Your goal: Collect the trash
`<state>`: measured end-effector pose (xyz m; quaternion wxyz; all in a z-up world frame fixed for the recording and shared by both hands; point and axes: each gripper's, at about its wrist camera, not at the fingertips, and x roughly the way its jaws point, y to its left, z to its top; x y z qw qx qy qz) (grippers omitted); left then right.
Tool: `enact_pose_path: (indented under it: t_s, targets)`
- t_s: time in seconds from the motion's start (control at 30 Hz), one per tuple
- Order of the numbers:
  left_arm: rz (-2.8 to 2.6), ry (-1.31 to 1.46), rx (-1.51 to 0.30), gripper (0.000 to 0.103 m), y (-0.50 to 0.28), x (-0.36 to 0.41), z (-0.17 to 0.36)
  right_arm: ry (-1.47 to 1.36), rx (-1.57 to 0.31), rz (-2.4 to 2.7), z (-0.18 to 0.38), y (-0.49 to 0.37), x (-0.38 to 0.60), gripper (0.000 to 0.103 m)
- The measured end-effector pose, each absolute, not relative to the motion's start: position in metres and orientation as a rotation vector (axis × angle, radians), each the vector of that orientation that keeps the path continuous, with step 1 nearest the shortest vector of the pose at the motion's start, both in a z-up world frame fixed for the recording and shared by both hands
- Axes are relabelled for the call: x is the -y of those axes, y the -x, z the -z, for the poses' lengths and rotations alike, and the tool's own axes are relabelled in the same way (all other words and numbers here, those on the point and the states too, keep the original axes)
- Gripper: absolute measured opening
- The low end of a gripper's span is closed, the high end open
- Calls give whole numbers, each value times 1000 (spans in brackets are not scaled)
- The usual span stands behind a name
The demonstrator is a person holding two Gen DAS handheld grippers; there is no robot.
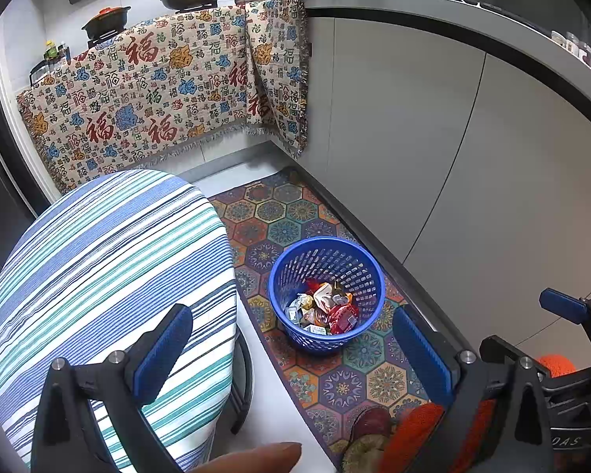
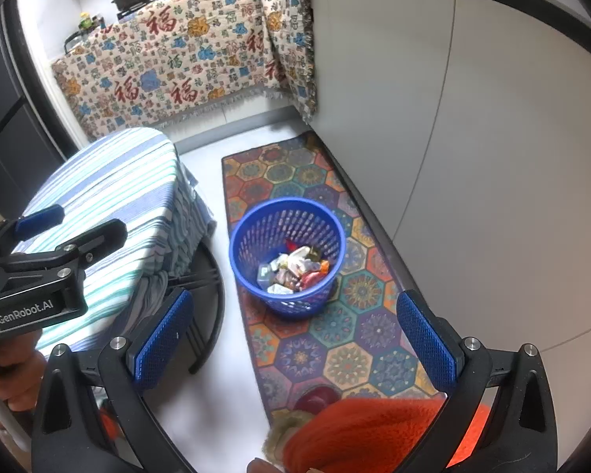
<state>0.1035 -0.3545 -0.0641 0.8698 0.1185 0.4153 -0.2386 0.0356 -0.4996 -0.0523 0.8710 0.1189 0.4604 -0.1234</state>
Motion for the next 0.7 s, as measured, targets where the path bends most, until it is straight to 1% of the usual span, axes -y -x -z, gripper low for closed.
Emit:
enact_pose_path:
  t_s: [0.7]
  targets:
    - [508,-256,-883,103,-102,353,71,-258,-977,252,58,-35,498,103]
